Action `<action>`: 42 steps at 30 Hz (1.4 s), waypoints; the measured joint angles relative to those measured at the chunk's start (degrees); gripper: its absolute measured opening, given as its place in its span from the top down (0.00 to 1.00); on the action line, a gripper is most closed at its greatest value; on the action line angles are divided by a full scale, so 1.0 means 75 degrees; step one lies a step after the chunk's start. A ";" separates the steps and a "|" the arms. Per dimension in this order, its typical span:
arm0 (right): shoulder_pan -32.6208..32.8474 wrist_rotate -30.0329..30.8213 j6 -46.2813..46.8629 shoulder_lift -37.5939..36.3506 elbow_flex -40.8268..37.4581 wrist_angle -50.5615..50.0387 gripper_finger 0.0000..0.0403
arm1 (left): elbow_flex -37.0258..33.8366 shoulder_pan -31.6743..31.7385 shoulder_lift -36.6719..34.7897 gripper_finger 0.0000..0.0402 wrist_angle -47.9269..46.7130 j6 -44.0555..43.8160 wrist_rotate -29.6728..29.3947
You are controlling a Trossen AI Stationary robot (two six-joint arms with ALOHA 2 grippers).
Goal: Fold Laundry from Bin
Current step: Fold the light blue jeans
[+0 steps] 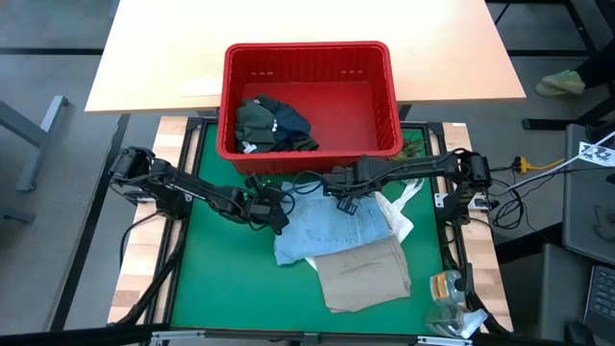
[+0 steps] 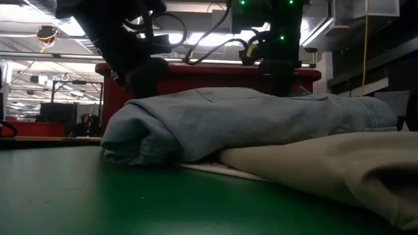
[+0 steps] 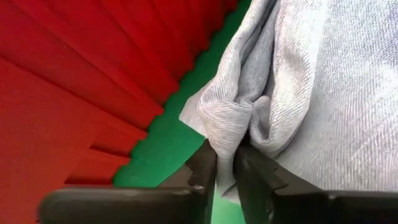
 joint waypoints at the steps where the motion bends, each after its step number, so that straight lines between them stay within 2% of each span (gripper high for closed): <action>1: -0.0002 -0.0070 0.0015 0.0000 0.0000 0.0011 0.91 | -0.0006 0.0000 0.0000 0.86 -0.0011 -0.0003 -0.0003; 5: -0.0003 -0.0217 0.0029 0.0000 0.0000 0.0023 0.89 | -0.0007 0.0000 0.0000 0.78 -0.0029 -0.0001 -0.0027; 9: -0.0003 -0.0113 0.0030 0.0000 0.0000 0.0027 0.81 | -0.0007 0.0000 0.0000 0.70 0.0002 -0.0012 -0.0029; 16: -0.0003 0.1264 -0.0023 0.0003 0.0002 -0.0007 0.62 | -0.0007 0.0000 -0.0002 0.60 0.0017 -0.0007 -0.0021; 19: -0.0003 0.1342 -0.0216 0.0009 0.0160 -0.0571 0.58 | -0.0007 -0.0015 -0.0192 0.59 0.0025 -0.0007 0.0111; 31: 0.0192 0.0824 0.0026 -0.0057 0.1152 -0.2478 0.56 | 0.0008 -0.0015 -0.1974 0.64 0.0128 -0.0061 0.2155; 38: 0.1026 0.0894 0.0289 -0.0431 0.1039 -0.2362 0.56 | 0.0020 -0.0020 -0.1598 0.64 0.1041 -0.0281 0.3288; 42: 0.1279 0.1065 0.0436 -0.0431 0.0564 -0.1699 0.56 | 0.0011 0.0070 -0.1027 0.64 0.1676 -0.0281 0.3328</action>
